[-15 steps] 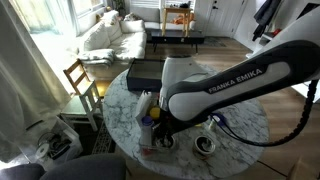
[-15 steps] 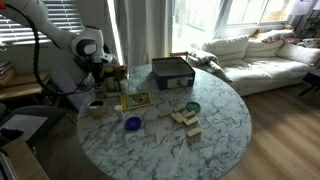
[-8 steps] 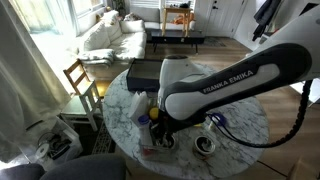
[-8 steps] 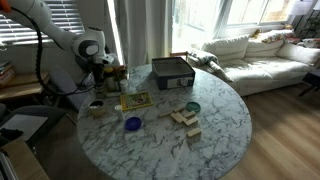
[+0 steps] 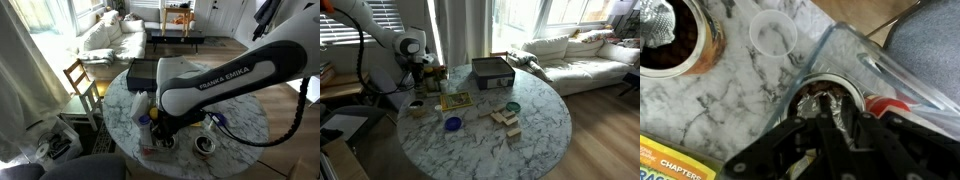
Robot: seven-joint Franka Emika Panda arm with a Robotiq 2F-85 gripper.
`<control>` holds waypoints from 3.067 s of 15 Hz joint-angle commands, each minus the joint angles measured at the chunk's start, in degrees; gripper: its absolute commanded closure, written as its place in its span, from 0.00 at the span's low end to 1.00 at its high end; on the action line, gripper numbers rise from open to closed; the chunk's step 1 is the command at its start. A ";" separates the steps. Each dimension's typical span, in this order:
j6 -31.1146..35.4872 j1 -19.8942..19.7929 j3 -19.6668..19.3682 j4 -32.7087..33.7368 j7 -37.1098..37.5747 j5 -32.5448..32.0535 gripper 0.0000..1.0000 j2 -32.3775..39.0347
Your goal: Pick up the blue lid from the clear storage container and put it on the table, pick up some of the substance from the can in the clear storage container and put it on the blue lid
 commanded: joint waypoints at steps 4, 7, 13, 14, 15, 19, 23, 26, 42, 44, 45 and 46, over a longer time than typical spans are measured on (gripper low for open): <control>-3.88 1.42 -1.27 2.46 0.17 -0.36 0.85 2.25; -3.54 1.66 -1.47 2.43 0.28 -0.54 0.78 2.39; -2.35 2.17 -1.84 2.00 0.14 -1.40 0.77 2.30; -2.27 2.22 -1.84 1.98 0.15 -1.51 0.88 2.32; -1.88 2.36 -1.91 1.88 0.17 -1.87 0.92 2.28; -0.75 2.89 -2.08 1.04 0.14 -2.99 0.82 2.42; 1.24 3.40 -2.27 0.42 0.23 -3.96 0.68 2.05; 2.12 3.71 -2.25 -0.10 -0.05 -4.82 0.76 2.19; 12.42 4.45 -2.07 -4.48 -4.24 -7.80 0.76 1.74; 12.76 4.53 -2.16 -4.79 -4.44 -8.09 0.77 1.64; 12.88 4.56 -2.22 -4.98 -4.43 -8.23 0.78 1.60; 12.91 4.58 -2.24 -5.01 -4.40 -8.33 0.80 1.57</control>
